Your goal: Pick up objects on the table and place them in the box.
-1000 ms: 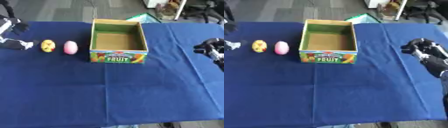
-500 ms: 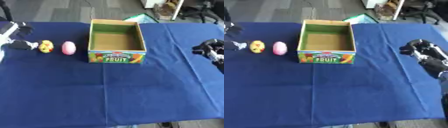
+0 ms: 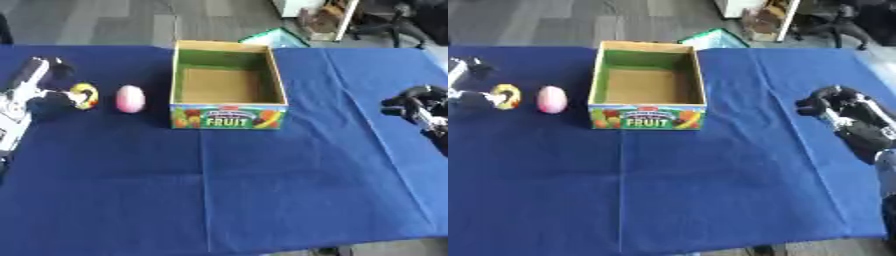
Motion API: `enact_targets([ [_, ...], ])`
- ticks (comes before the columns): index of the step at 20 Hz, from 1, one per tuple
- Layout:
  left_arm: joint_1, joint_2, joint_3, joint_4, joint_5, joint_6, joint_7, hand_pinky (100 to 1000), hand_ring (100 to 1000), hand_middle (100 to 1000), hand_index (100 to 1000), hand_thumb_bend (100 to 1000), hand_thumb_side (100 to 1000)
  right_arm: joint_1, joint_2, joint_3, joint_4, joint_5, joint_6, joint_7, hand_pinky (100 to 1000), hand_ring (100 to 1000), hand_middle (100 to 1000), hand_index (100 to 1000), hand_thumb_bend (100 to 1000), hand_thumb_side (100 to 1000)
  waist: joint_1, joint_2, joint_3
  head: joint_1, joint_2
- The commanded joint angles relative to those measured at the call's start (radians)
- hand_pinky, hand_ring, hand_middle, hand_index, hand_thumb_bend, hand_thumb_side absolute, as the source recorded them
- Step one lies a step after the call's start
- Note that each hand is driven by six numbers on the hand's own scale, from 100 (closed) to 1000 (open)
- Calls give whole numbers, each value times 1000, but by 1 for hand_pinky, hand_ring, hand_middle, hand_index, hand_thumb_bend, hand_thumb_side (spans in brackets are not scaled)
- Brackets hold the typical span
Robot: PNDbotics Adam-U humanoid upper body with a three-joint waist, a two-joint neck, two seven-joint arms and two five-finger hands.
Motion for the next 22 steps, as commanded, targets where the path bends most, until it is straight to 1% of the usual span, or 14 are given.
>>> enact_targets([
  [1, -27, 14, 14, 14, -11, -3, 20, 646, 669, 580, 728, 397, 138, -22, -14, -1, -15, 5, -4, 5, 797, 748, 567, 633, 100, 100, 0, -7, -10, 11, -19],
  [3, -31, 11, 14, 22, -14, -6, 25, 638, 649, 567, 722, 379, 140, -24, -12, 0, -15, 6, -5, 6, 797, 748, 567, 632, 100, 100, 0, -3, -18, 14, -22],
  [6, -33, 7, 13, 26, -17, -8, 30, 626, 619, 531, 691, 326, 150, -24, -13, 0, -13, 8, -7, 6, 797, 748, 567, 632, 100, 100, 0, 0, -25, 17, -23],
  [8, -32, 5, 13, 26, -20, -4, 37, 605, 570, 409, 583, 153, 173, -24, -12, -1, -12, 8, -8, 5, 797, 748, 567, 632, 100, 100, 1, 0, -26, 16, -22],
  [9, -32, 6, 13, 23, -21, 0, 43, 597, 549, 361, 544, 100, 181, -24, -12, -2, -12, 8, -7, 5, 797, 748, 567, 632, 100, 100, 1, 0, -27, 15, -21],
  [10, -31, 6, 13, 20, -20, 6, 50, 591, 537, 334, 524, 100, 187, -23, -12, -2, -12, 8, -7, 5, 797, 748, 567, 632, 100, 100, 2, 0, -27, 14, -21],
  [11, -31, 8, 14, 12, -17, 12, 60, 575, 509, 267, 471, 100, 208, -23, -12, -3, -12, 9, -6, 5, 797, 748, 567, 632, 100, 100, 3, -1, -27, 13, -21],
  [13, -32, 13, 11, -15, -4, 20, 75, 568, 501, 234, 446, 100, 220, -21, -12, -4, -13, 9, -5, 4, 797, 748, 567, 631, 100, 100, 4, -2, -27, 12, -19],
  [17, -45, 33, 0, -110, 45, 28, 63, 567, 503, 228, 441, 100, 217, -19, -14, -5, -12, 9, -3, 3, 797, 748, 567, 631, 100, 100, 6, -6, -25, 10, -18],
  [22, -79, 44, -27, -260, 162, 28, -8, 568, 511, 242, 446, 100, 225, -15, -16, -6, -10, 9, -3, 4, 797, 749, 567, 631, 100, 100, 8, -11, -24, 11, -17],
])
